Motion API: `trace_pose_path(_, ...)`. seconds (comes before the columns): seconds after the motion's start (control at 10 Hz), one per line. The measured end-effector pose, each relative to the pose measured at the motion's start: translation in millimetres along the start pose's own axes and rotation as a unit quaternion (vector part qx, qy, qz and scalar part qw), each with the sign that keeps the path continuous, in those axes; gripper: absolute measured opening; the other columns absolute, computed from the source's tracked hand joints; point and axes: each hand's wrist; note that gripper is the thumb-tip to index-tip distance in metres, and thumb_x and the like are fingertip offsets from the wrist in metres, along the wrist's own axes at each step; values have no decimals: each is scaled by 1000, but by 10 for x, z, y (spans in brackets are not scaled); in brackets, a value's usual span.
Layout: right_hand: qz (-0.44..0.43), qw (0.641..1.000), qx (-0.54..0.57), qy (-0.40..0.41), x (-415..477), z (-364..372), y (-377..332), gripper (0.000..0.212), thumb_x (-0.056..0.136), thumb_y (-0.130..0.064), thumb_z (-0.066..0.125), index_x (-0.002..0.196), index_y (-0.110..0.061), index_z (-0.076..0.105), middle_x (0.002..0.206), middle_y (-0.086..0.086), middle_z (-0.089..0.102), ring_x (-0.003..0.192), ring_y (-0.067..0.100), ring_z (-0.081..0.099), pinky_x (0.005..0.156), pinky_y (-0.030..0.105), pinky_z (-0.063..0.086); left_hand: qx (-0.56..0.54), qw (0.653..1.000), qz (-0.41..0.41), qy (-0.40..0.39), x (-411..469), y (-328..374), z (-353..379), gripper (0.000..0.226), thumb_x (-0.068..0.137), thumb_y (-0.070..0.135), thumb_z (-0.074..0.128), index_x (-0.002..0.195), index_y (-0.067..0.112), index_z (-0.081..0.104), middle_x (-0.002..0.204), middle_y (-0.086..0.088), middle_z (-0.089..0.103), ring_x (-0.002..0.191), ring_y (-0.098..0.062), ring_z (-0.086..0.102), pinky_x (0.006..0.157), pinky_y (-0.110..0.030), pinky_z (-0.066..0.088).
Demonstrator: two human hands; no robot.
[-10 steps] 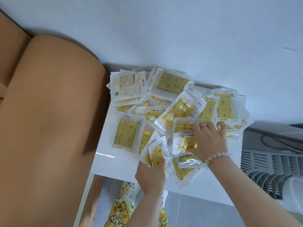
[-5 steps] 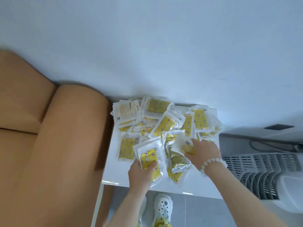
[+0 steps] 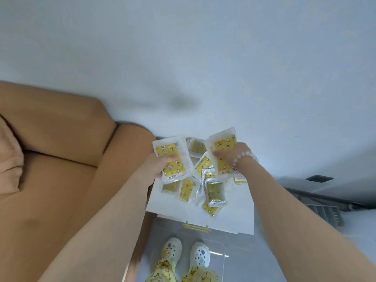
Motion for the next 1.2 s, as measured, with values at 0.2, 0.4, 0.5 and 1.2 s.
trace_pose_path(0.2, -49, 994, -43, -85, -170, 376, -467, 30, 86, -32, 67, 91, -5, 56, 63, -2, 37, 47, 14, 39, 49, 20, 30, -60, 998, -7, 29, -450, -165, -397, 23, 85, 13, 69, 108, 12, 66, 106, -5, 70, 93, -20, 68, 83, -36, 54)
trace_pose_path(0.4, -104, 975, -95, -171, -292, 1146, -859, 63, 80, -43, 70, 122, 2, 57, 64, 1, 42, 52, 16, 40, 49, 23, 33, -98, 990, -15, 105, -936, -547, -1019, 30, 84, 16, 70, 114, 11, 65, 107, -6, 71, 99, -23, 68, 94, -41, 51)
trace_pose_path(0.5, -114, 962, -120, -216, -328, 1665, -944, 67, 72, -48, 74, 117, -1, 61, 66, 3, 48, 55, 19, 45, 52, 29, 40, -142, 978, -10, 152, -1195, -820, -1312, 28, 85, 15, 69, 113, 13, 65, 108, -5, 71, 97, -22, 68, 88, -38, 53)
trace_pose_path(1.2, -322, 786, -337, -406, -4107, 5047, -425, 46, 69, -48, 76, 95, -13, 61, 71, 0, 56, 57, 15, 53, 58, 27, 48, -376, 801, -48, 463, -4476, -4063, -2685, 19, 83, 9, 69, 101, 12, 64, 102, -7, 69, 97, -25, 65, 94, -37, 50)
Point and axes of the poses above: each hand's wrist, its own x-axis towards the middle knuckle, its own z-axis out of the palm, y = z × x
